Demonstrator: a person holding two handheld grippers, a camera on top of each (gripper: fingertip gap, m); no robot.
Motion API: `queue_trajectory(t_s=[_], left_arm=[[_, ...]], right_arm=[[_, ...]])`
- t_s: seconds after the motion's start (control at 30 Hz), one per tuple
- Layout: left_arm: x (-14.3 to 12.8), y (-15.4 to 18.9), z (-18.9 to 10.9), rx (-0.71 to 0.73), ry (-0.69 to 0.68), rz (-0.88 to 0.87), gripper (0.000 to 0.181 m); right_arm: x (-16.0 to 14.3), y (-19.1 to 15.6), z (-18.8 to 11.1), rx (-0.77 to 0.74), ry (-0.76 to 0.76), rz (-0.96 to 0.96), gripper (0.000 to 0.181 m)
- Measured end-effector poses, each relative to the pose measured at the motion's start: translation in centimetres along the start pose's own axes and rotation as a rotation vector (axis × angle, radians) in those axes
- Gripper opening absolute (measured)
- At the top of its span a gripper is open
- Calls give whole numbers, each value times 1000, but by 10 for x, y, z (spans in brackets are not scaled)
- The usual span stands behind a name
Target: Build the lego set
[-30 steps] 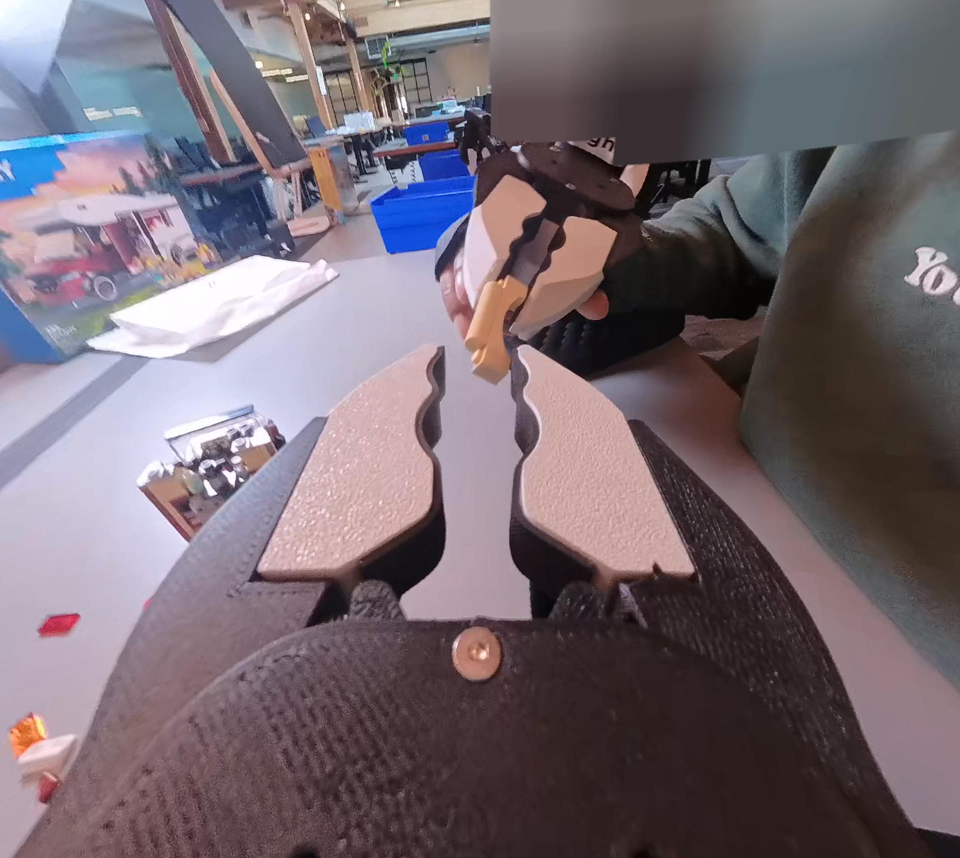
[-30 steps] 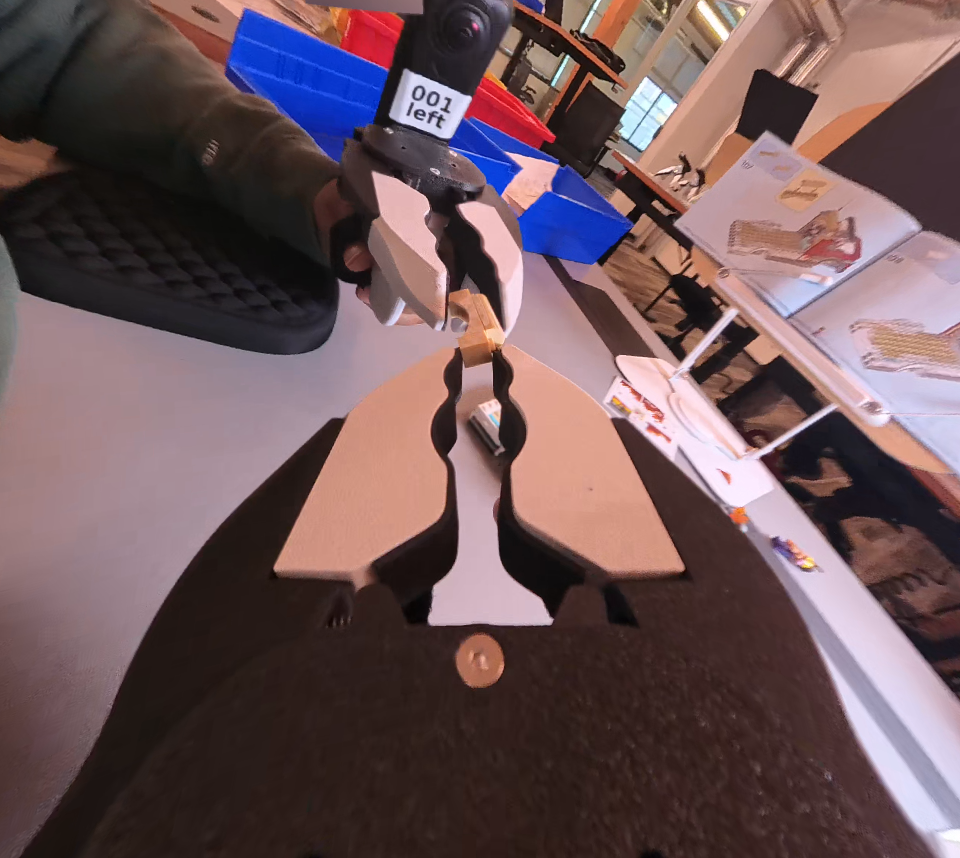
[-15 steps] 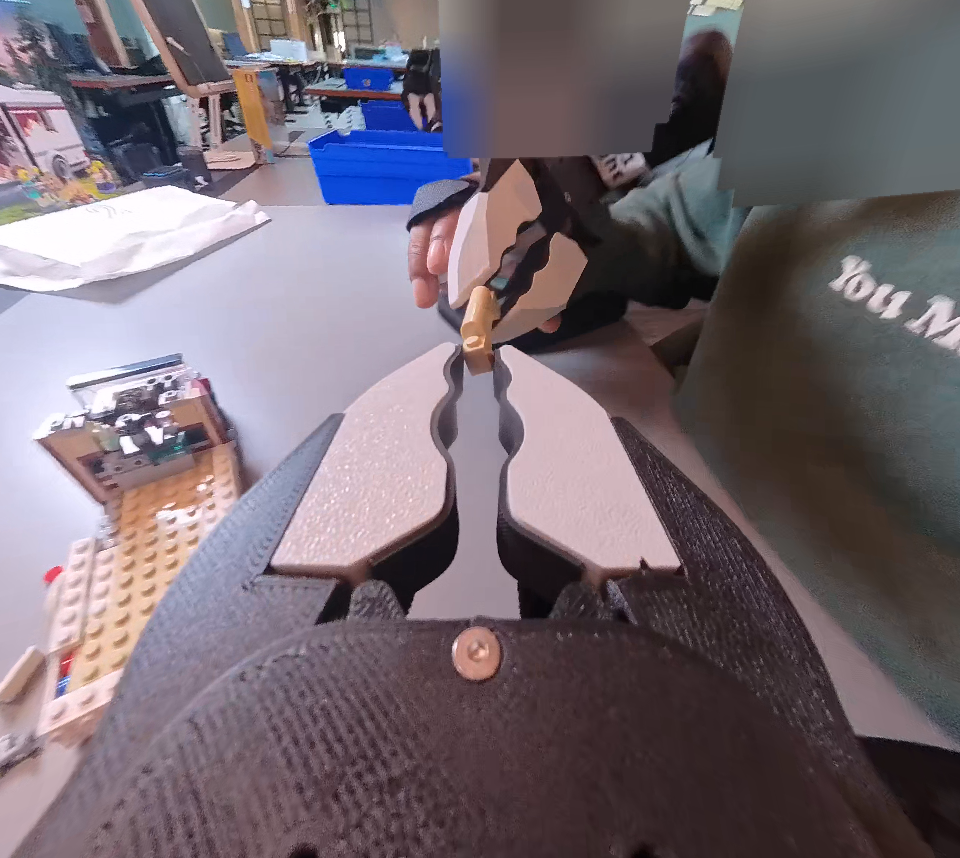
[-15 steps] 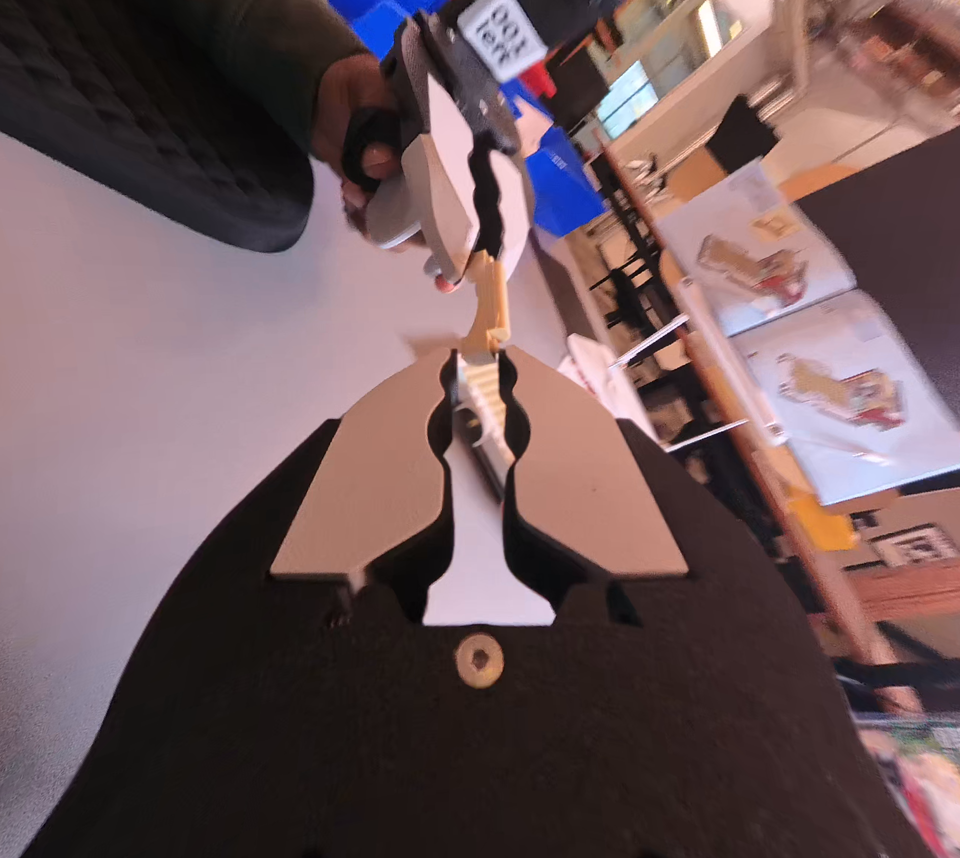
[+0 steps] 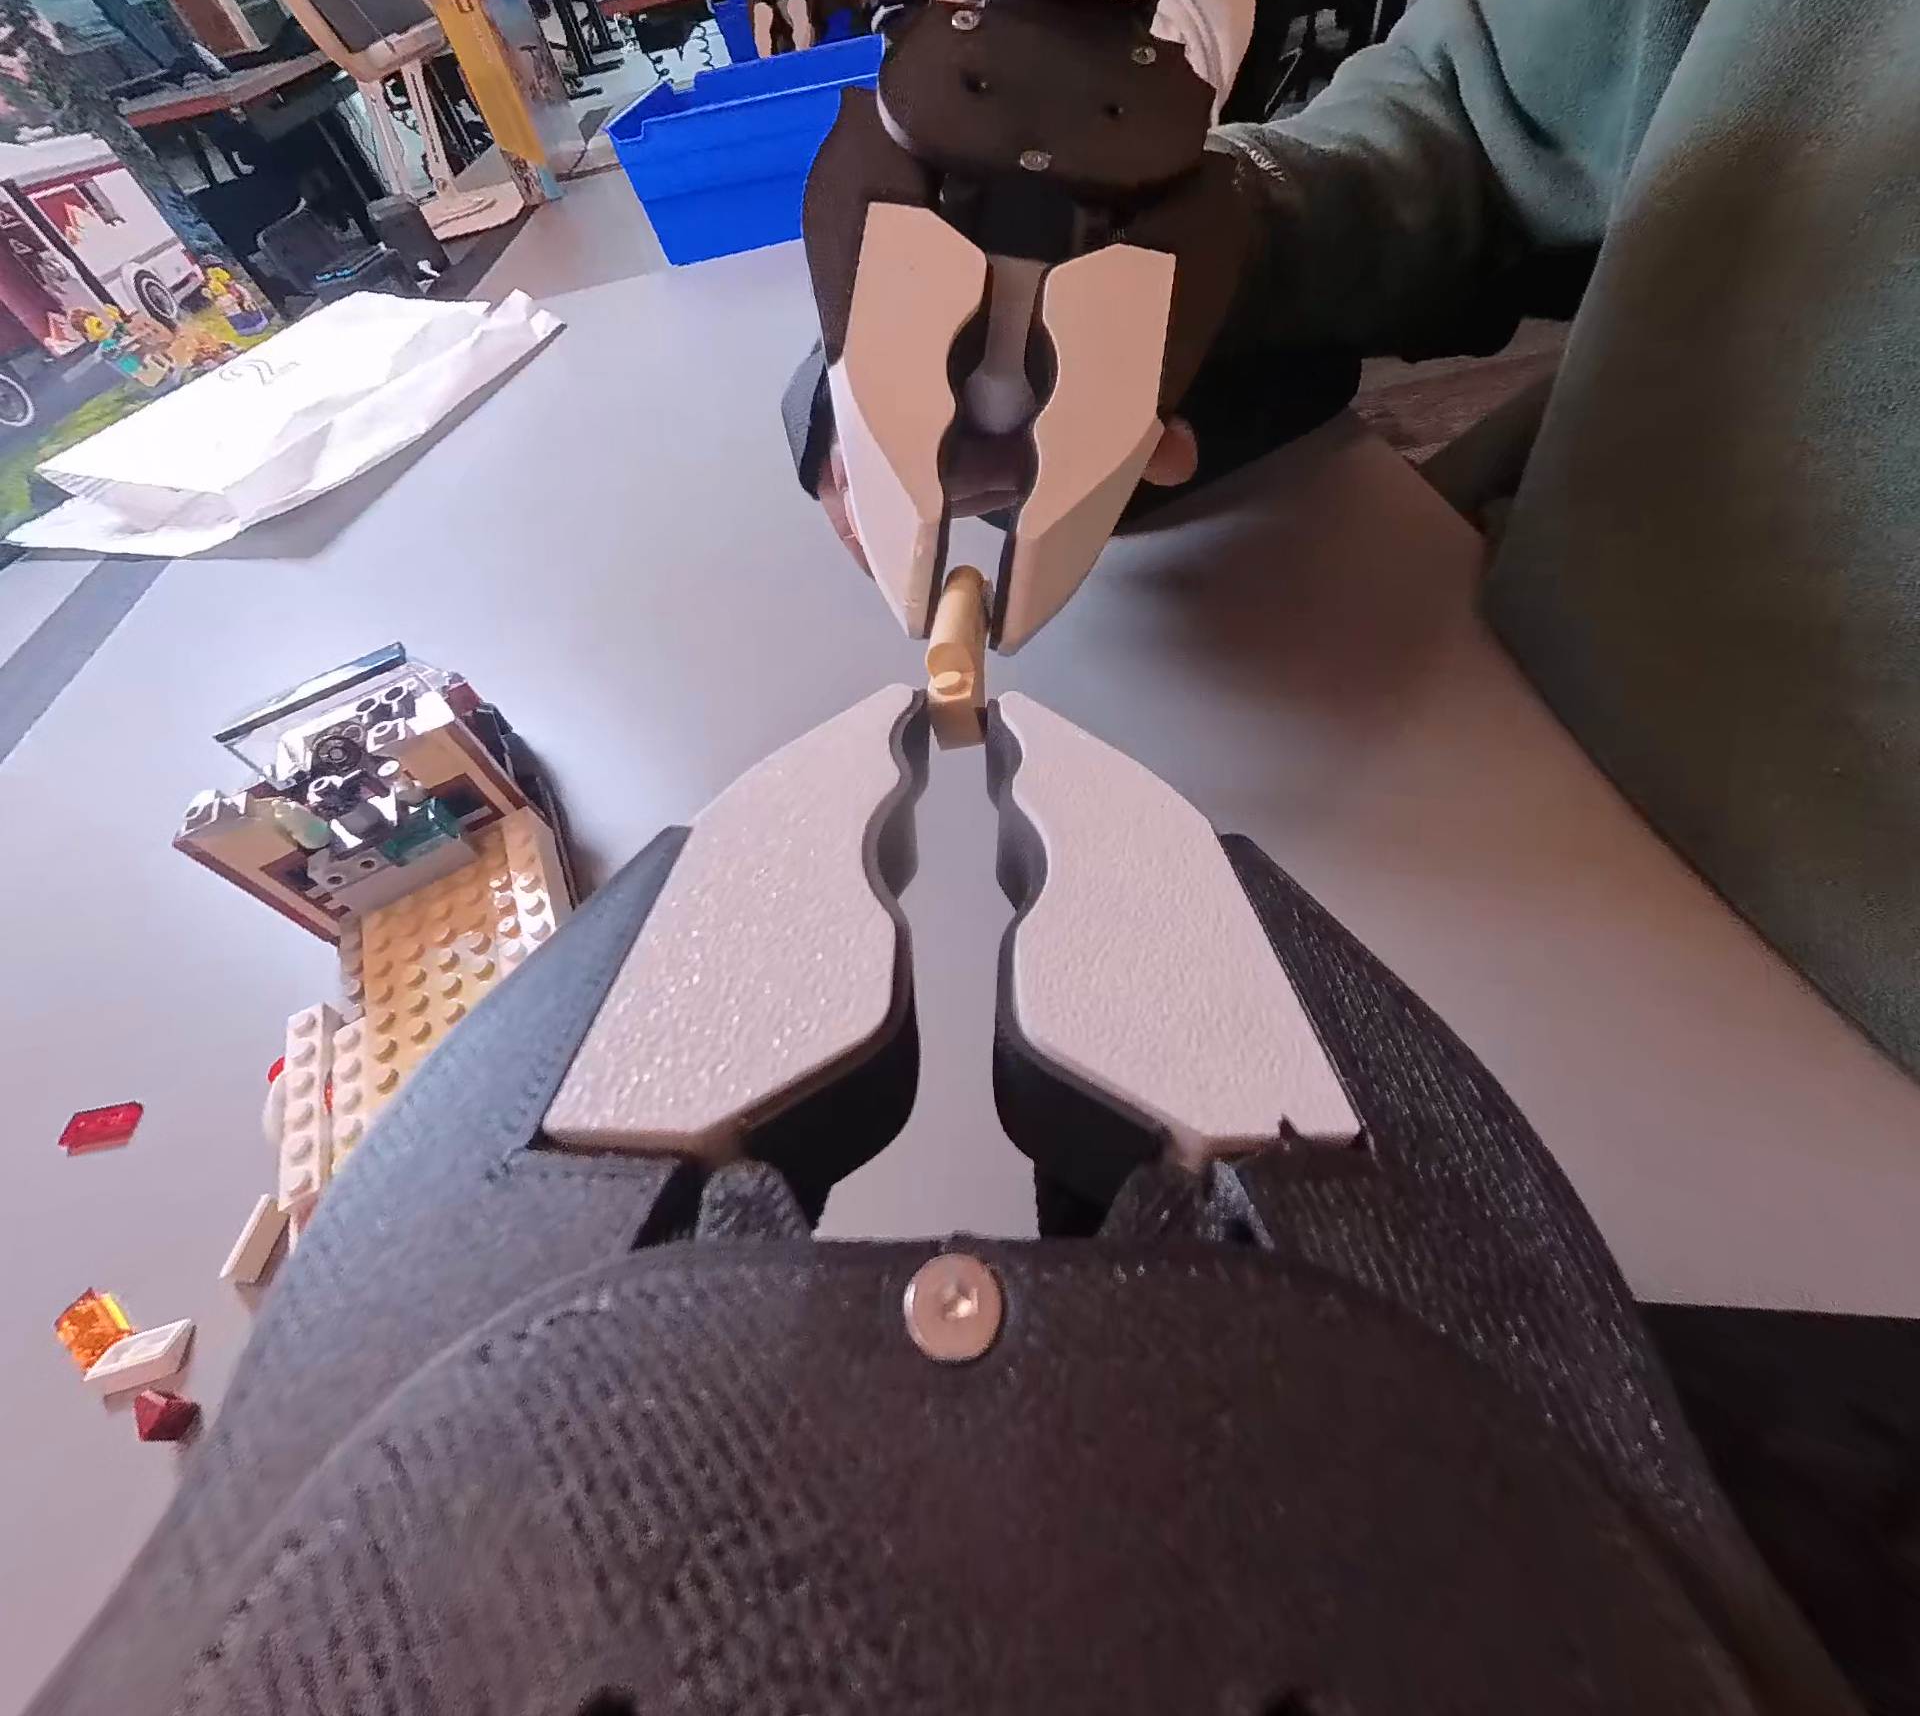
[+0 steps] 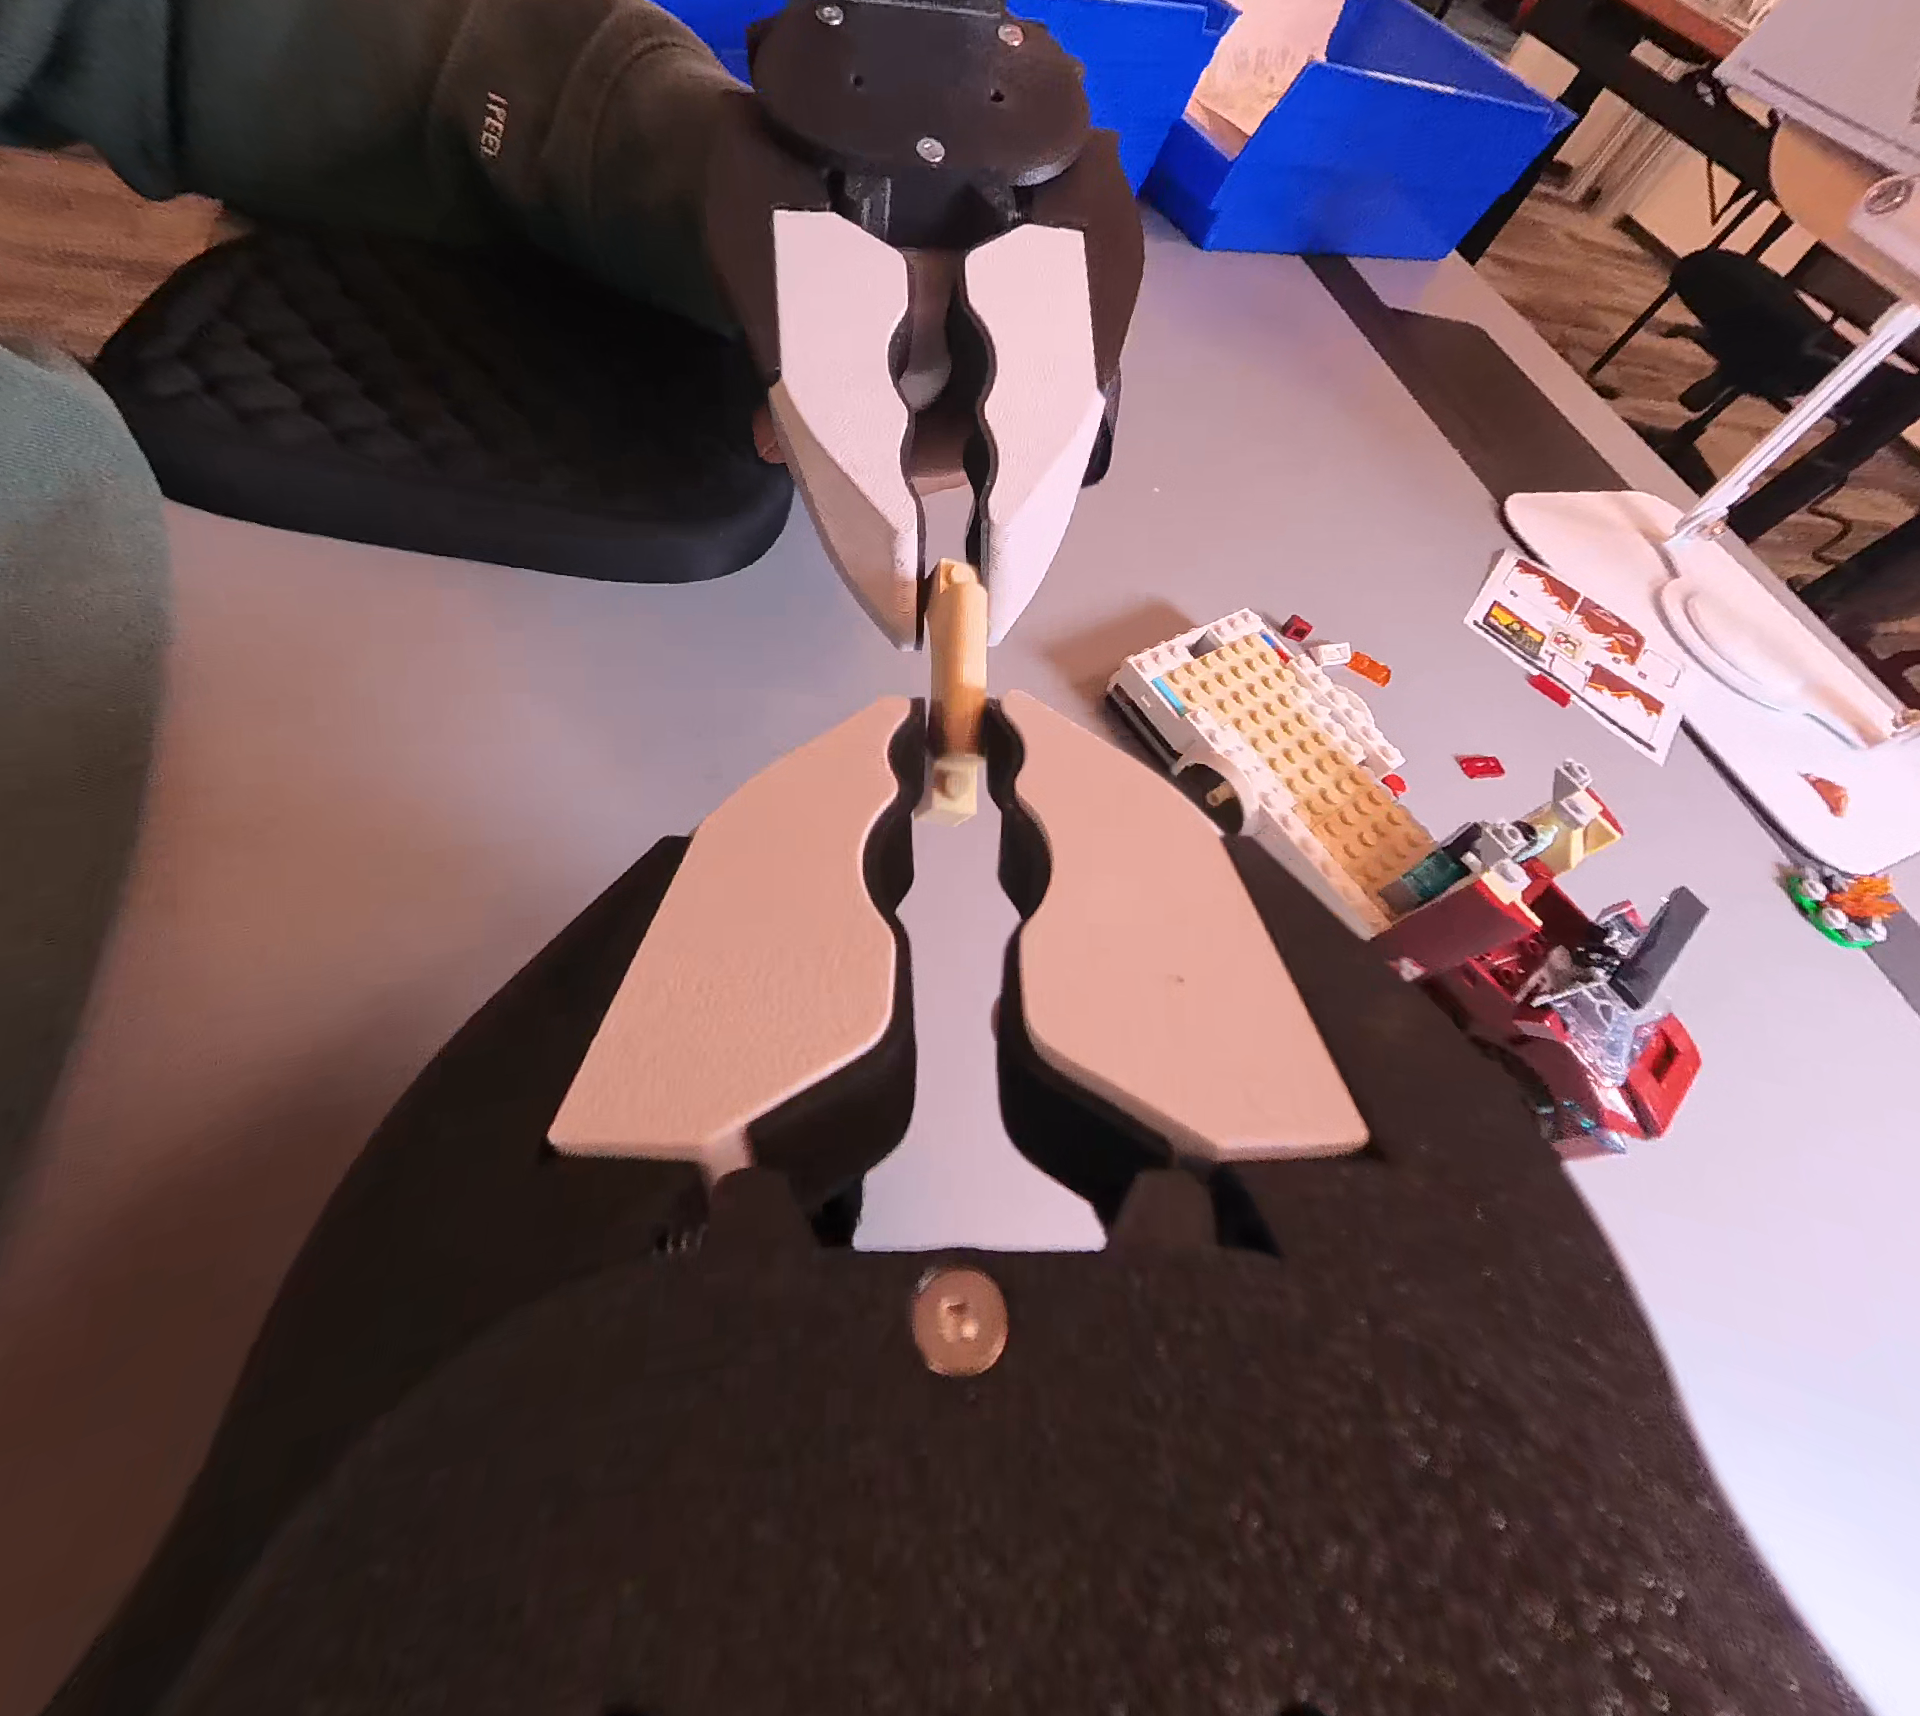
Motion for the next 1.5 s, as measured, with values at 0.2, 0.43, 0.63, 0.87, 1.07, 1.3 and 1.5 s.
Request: queue_trajectory(t_s=[0.2, 0.43, 0.63, 0.87, 1.07, 1.3, 1.5], left_arm=[[-1, -2, 2, 30, -20, 20, 10], [-35, -57, -30, 278, -159, -127, 54], [-91, -77, -37, 292, -401, -403, 89], [-111, -71, -13, 252, -599, -397, 77], [-91, -36, -3, 381, -689, -456, 77], [-69, -8, 16, 329, -671, -392, 73], [-65, -10, 18, 303, -606, -423, 53]], right_arm=[[1, 2, 0, -4, -4, 23, 10], [-1, 35, -13, -171, -10, 58, 10], [-1, 57, -27, -248, 13, 106, 10], [-7, 67, -31, -306, -5, 149, 10], [-9, 80, -41, -362, -1, 204, 10], [-12, 85, -40, -371, -17, 262, 10], [-13, 87, -38, -372, -23, 270, 10]])
Point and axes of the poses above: each gripper's, where its closed fingertips meet, z out along the fingers, x out of its top, y = z × x across the jaws, the point moved 3 cm from there along -z, back along the fingers, and after that the axes turned 13 degrees about z, right-handed, at the moved point
